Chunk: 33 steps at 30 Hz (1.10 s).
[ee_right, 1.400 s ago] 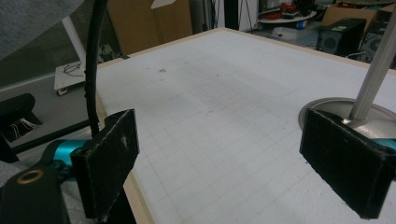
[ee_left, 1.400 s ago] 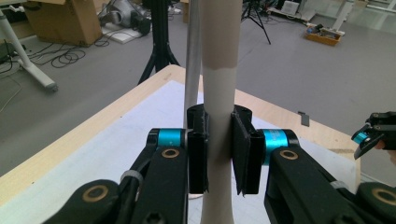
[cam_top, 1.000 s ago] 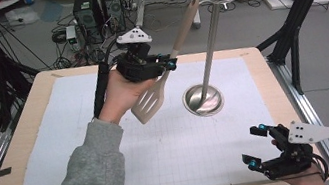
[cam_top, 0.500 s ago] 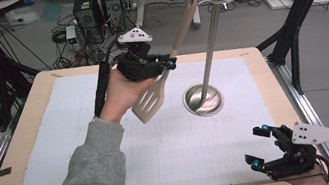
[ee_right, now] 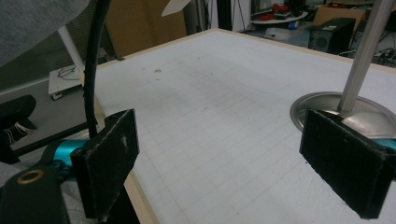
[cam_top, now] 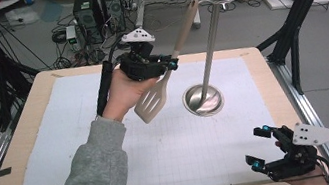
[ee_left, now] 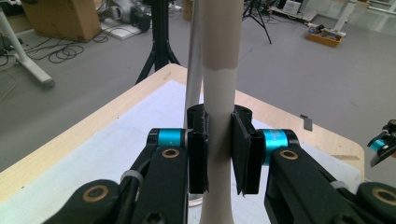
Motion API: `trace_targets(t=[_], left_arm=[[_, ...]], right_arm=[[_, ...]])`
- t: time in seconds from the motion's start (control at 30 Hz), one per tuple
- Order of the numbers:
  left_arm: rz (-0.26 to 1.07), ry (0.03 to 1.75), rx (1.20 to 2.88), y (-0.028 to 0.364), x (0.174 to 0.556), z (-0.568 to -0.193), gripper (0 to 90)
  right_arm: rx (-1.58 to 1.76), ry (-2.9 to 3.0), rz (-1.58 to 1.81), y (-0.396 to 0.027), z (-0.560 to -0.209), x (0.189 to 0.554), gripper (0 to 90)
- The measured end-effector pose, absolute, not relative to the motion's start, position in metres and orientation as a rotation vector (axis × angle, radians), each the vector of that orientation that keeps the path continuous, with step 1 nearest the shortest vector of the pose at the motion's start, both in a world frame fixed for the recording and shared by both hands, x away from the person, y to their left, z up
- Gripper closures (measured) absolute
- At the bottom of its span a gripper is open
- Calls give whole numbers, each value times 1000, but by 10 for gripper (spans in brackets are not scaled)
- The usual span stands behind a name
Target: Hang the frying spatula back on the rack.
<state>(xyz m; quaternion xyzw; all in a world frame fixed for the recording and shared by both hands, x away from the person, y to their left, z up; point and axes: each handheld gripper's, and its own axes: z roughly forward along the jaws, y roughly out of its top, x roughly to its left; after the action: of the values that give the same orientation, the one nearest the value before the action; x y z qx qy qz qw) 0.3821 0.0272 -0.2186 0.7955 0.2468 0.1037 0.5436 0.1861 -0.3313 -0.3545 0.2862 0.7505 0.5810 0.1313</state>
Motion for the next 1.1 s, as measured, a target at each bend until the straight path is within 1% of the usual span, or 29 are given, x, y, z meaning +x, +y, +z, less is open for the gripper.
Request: trace_targets(t=[1.1], left_arm=[[245, 606, 1922, 0, 388, -229, 775]], right_arm=[[836, 2175, 1685, -334, -356, 182, 107]])
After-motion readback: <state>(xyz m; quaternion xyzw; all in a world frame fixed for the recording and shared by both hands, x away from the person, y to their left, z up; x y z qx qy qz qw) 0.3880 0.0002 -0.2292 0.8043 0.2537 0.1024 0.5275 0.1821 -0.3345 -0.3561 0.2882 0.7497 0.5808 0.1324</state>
